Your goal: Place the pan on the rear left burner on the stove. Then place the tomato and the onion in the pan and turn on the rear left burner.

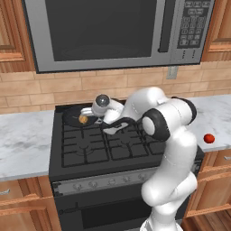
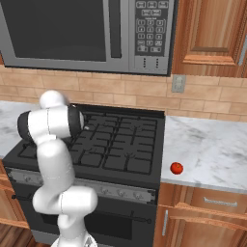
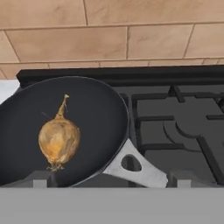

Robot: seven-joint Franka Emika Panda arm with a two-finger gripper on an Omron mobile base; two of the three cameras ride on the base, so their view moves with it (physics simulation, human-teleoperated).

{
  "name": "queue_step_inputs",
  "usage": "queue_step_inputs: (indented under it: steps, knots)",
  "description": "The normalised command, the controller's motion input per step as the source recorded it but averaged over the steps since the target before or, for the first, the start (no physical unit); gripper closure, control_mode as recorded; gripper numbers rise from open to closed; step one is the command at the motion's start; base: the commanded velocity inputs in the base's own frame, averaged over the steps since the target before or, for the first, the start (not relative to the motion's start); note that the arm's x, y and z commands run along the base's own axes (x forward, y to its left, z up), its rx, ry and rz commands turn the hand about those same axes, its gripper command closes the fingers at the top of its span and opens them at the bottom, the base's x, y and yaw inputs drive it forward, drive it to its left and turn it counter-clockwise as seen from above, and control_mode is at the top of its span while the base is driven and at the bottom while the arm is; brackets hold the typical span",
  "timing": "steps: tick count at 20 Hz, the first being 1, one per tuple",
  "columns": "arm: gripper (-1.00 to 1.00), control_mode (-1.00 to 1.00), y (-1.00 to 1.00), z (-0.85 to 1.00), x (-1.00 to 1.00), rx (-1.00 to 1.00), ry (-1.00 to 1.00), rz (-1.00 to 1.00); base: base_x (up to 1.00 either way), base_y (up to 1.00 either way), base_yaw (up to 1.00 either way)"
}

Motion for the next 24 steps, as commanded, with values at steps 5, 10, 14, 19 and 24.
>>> queue_step_inputs:
  steps: [5, 10, 14, 19, 24]
  knots:
    - [-1.00, -1.00, -0.36, 0.43, -0.18, 0.00, -0.06, -0.05, 0.00, 0.00, 0.00]
    - [-1.00, -1.00, -0.38, 0.20, -0.28, 0.00, 0.00, -0.08, 0.00, 0.00, 0.00]
    - [-1.00, -1.00, -0.46, 0.24, -0.16, 0.00, 0.00, -0.08, 0.00, 0.00, 0.00]
    - [-1.00, -1.00, -0.51, 0.31, -0.05, 0.00, 0.00, -0.07, 0.00, 0.00, 0.00]
    - [-1.00, -1.00, -0.52, 0.26, -0.13, 0.00, 0.05, -0.07, 0.00, 0.00, 0.00]
